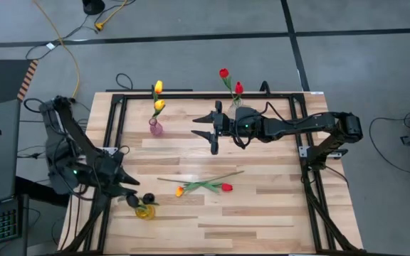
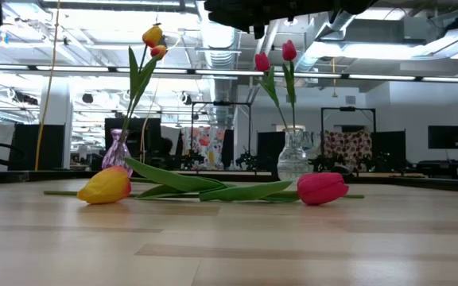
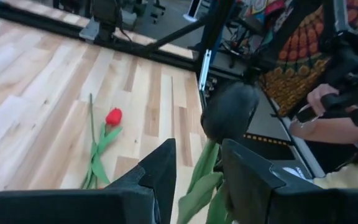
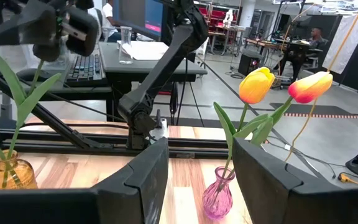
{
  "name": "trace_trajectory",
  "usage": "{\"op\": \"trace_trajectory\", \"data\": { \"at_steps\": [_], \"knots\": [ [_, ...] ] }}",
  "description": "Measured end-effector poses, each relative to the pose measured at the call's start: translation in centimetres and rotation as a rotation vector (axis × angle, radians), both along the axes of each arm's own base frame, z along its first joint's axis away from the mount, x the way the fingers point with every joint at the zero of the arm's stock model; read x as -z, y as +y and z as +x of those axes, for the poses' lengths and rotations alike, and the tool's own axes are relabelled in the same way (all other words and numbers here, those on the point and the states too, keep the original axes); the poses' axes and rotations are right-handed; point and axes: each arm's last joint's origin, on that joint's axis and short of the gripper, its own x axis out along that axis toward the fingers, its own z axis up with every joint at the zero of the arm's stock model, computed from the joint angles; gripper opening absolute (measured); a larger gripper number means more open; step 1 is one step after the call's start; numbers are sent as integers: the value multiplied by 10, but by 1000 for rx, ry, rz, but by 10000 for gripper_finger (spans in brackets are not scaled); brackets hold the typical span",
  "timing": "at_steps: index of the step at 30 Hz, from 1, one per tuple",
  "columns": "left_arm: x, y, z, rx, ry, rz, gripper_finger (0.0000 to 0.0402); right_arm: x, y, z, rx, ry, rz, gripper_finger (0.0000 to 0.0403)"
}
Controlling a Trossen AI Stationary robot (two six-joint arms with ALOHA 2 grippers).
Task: Sort flowers into vase by color
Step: Put the yellow tulip into the purple vase
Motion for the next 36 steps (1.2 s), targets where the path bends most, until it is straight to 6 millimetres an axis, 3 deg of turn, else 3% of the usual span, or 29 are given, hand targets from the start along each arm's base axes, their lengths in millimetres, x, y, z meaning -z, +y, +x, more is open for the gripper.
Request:
{"op": "trace_trajectory", "data": {
  "at_steps": [13, 20, 31, 36],
  "knots": [
    [-17, 31, -18, -52, -125, 50, 116, 0, 0, 0, 0, 0, 0, 205],
    [-24, 49, -25, -205, -210, 195, 116, 0, 6, 0, -14, 2, 68, 205],
    [-22, 93, -45, -323, -204, 244, 116, 26, 30, -4, -70, 274, 82, 205],
    [-17, 97, -44, -357, -162, 275, 116, 41, 37, -10, -83, 436, 95, 205]
  ]
}}
